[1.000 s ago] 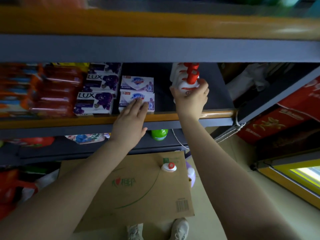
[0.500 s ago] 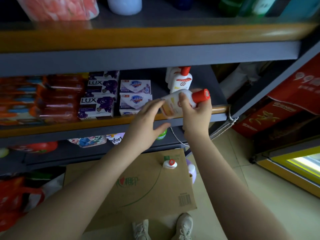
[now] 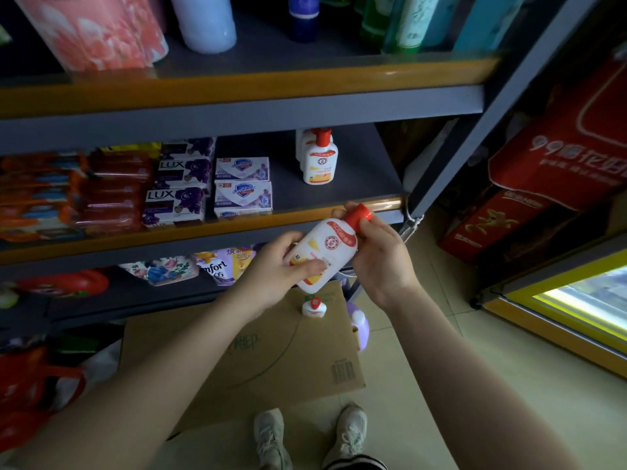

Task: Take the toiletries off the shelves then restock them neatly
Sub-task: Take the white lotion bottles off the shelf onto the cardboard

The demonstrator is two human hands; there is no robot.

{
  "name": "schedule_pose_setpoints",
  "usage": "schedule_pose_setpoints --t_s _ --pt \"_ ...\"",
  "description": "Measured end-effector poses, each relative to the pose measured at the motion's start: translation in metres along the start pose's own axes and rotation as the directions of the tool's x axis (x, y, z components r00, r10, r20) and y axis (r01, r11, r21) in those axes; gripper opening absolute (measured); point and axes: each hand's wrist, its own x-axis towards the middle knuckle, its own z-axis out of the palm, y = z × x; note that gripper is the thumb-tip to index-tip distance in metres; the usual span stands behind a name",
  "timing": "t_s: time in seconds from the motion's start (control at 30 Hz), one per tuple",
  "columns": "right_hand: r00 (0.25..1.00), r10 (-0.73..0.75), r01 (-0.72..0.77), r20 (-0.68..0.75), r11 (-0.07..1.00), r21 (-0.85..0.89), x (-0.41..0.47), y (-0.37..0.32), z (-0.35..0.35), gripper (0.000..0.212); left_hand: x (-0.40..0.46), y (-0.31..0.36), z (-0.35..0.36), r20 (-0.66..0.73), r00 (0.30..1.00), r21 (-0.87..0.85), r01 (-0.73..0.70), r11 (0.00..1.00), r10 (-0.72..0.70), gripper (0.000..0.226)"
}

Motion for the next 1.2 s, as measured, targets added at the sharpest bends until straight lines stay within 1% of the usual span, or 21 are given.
schedule_pose_setpoints --t_s 0.03,0.07,0.1,0.13,0.17,0.2,0.23,0.3,0.37,0.43,0.5,0.6,0.67,0.73,0.8,0.83,0.9,0.97,1.07,1.13,1.2 --pt "1.000 0.001 -0.001 0.009 0.999 -0.036 -0.003 -0.003 -0.004 0.020 -0.003 0.000 0.003 0.037 0.998 -0.130 0.061 0.990 -0.056 0.028" --pt "1.000 0.004 -0.003 0.008 0.997 -0.077 -0.006 -0.006 -0.006 0.022 -0.005 0.001 0.006 0.086 0.988 -0.295 0.145 0.944 -0.125 0.023" --pt "1.000 0.003 -0.002 0.010 0.993 -0.119 -0.009 -0.009 -0.008 0.022 -0.007 0.002 0.010 0.146 0.969 -0.462 0.245 0.853 -0.200 0.020" --pt "1.000 0.002 0.000 0.015 0.988 -0.156 -0.012 -0.012 -0.009 0.022 -0.010 0.003 0.013 0.218 0.941 -0.590 0.339 0.732 -0.260 0.022" --pt "1.000 0.001 0.002 0.018 0.981 -0.192 -0.014 -0.013 -0.010 0.022 -0.011 0.003 0.016 0.291 0.910 -0.657 0.415 0.630 -0.296 0.028" --pt "1.000 0.000 0.004 0.016 0.974 -0.225 -0.016 -0.015 -0.010 0.022 -0.014 0.004 0.019 0.361 0.881 -0.671 0.472 0.572 -0.305 0.034" --pt "1.000 -0.004 0.004 0.002 0.965 -0.262 -0.016 -0.015 -0.012 0.023 -0.015 0.003 0.021 0.423 0.857 -0.651 0.513 0.559 -0.294 0.038" --pt "0.999 0.005 -0.017 -0.036 0.946 -0.324 -0.018 -0.016 -0.015 0.025 -0.018 0.000 0.025 0.508 0.821 -0.581 0.549 0.601 -0.260 0.044" --pt "0.996 0.033 -0.063 -0.086 0.929 -0.364 -0.020 -0.018 -0.019 0.018 -0.021 -0.002 0.029 0.547 0.797 -0.536 0.568 0.625 -0.256 0.051" --pt "0.989 0.066 -0.111 -0.131 0.921 -0.373 -0.020 -0.018 -0.026 0.013 -0.022 -0.002 0.032 0.557 0.784 -0.536 0.590 0.604 -0.272 0.057" --pt "0.976 0.115 -0.174 -0.185 0.922 -0.346 -0.018 -0.015 -0.035 0.018 -0.022 0.001 0.035 0.518 0.796 -0.532 0.586 0.611 -0.312 0.057" --pt "0.939 0.230 -0.296 -0.255 0.919 -0.259 -0.014 -0.009 -0.043 0.030 -0.023 0.007 0.040 0.357 0.856 -0.474 0.511 0.717 -0.374 0.036" --pt "0.911 0.316 -0.365 -0.265 0.917 -0.161 -0.013 -0.005 -0.045 0.029 -0.022 0.008 0.042 0.294 0.865 -0.424 0.499 0.756 -0.406 0.028" --pt "0.874 0.404 -0.438 -0.270 0.895 -0.078 -0.010 0.001 -0.047 0.029 -0.022 0.008 0.041 0.266 0.860 -0.340 0.506 0.792 -0.436 0.026" --pt "0.839 0.465 -0.502 -0.283 0.862 -0.069 -0.008 0.008 -0.049 0.027 -0.023 0.005 0.040 0.248 0.870 -0.252 0.482 0.839 -0.426 0.029" --pt "0.835 0.472 -0.513 -0.284 0.854 -0.088 -0.007 0.013 -0.051 0.026 -0.023 0.003 0.040 0.236 0.879 -0.213 0.462 0.861 -0.414 0.030" --pt "0.855 0.446 -0.496 -0.265 0.853 -0.163 -0.007 0.020 -0.056 0.021 -0.025 -0.006 0.040 0.197 0.902 -0.122 0.410 0.904 -0.383 0.027" --pt "0.901 0.378 -0.428 -0.213 0.854 -0.295 -0.007 0.024 -0.063 0.015 -0.025 -0.022 0.039 0.141 0.932 0.014 0.335 0.942 -0.334 0.022" --pt "0.960 0.256 -0.274 -0.110 0.798 -0.537 -0.008 0.032 -0.074 0.020 -0.019 -0.058 0.034 0.103 0.954 0.160 0.262 0.952 -0.280 0.033" --pt "0.986 0.168 -0.132 -0.017 0.709 -0.693 -0.010 0.042 -0.079 0.018 -0.014 -0.082 0.033 0.057 0.964 0.266 0.236 0.935 -0.260 0.036" --pt "0.993 0.100 -0.005 0.059 0.541 -0.841 -0.009 0.061 -0.085 0.019 -0.007 -0.102 0.034 -0.009 0.972 0.360 0.221 0.907 -0.233 0.035"
